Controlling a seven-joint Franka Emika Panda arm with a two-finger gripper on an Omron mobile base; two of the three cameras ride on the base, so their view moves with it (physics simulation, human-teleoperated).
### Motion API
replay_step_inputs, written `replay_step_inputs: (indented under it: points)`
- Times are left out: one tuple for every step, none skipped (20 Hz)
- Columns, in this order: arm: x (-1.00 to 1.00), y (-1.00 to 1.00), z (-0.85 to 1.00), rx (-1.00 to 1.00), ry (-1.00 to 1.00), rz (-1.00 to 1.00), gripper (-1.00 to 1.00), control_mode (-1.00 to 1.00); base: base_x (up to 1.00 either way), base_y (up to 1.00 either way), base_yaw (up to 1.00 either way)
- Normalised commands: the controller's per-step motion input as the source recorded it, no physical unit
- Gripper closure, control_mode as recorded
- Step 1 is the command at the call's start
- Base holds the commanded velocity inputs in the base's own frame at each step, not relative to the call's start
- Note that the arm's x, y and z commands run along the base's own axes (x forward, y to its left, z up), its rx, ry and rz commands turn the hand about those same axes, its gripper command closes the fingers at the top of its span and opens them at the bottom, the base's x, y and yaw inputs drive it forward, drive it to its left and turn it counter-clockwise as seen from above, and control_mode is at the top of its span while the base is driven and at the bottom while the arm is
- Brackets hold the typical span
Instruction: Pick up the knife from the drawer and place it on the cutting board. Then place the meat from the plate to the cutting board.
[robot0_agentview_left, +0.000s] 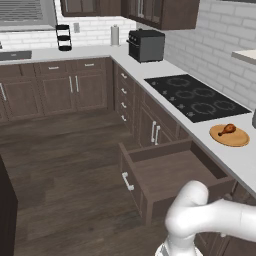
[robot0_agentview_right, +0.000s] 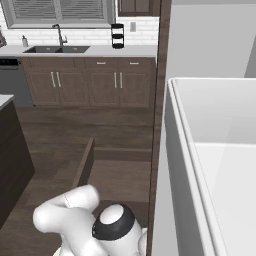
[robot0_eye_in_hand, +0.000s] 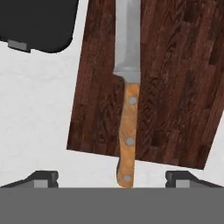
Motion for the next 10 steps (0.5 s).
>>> replay_step_inputs:
  points:
    - [0.0, 1.0, 1.0, 0.0, -0.39, 0.0, -1.0, -1.0, 0.0, 0.0, 0.0]
    - [0.01, 1.0, 1.0, 0.0, -0.4, 0.0, -1.0, -1.0, 0.0, 0.0, 0.0]
    - [0.13, 1.0, 1.0, 0.0, -0.36, 0.0, -1.0, -1.0, 0.0, 0.0, 0.0]
    - [0.25, 1.0, 1.0, 0.0, -0.35, 0.0, -1.0, -1.0, 0.0, 0.0, 0.0]
    - [0.49, 1.0, 0.92, 0.0, -0.41, 0.0, -1.0, -1.0, 0.0, 0.0, 0.0]
    - [0.7, 1.0, 0.86, 0.0, -0.38, -0.01, -1.0, -1.0, 0.0, 0.0, 0.0]
    - [0.81, 1.0, 0.84, 0.0, -0.34, -0.01, -1.0, -1.0, 0.0, 0.0, 0.0]
    - [0.9, 1.0, 0.82, 0.0, -0.33, 0.0, -1.0, -1.0, 0.0, 0.0, 0.0]
    - [0.96, 1.0, 0.79, 0.0, -0.31, 0.0, -1.0, -1.0, 0.0, 0.0, 0.0]
    - [1.0, 1.0, 0.72, 0.0, -0.29, -0.01, -1.0, -1.0, 0.0, 0.0, 0.0]
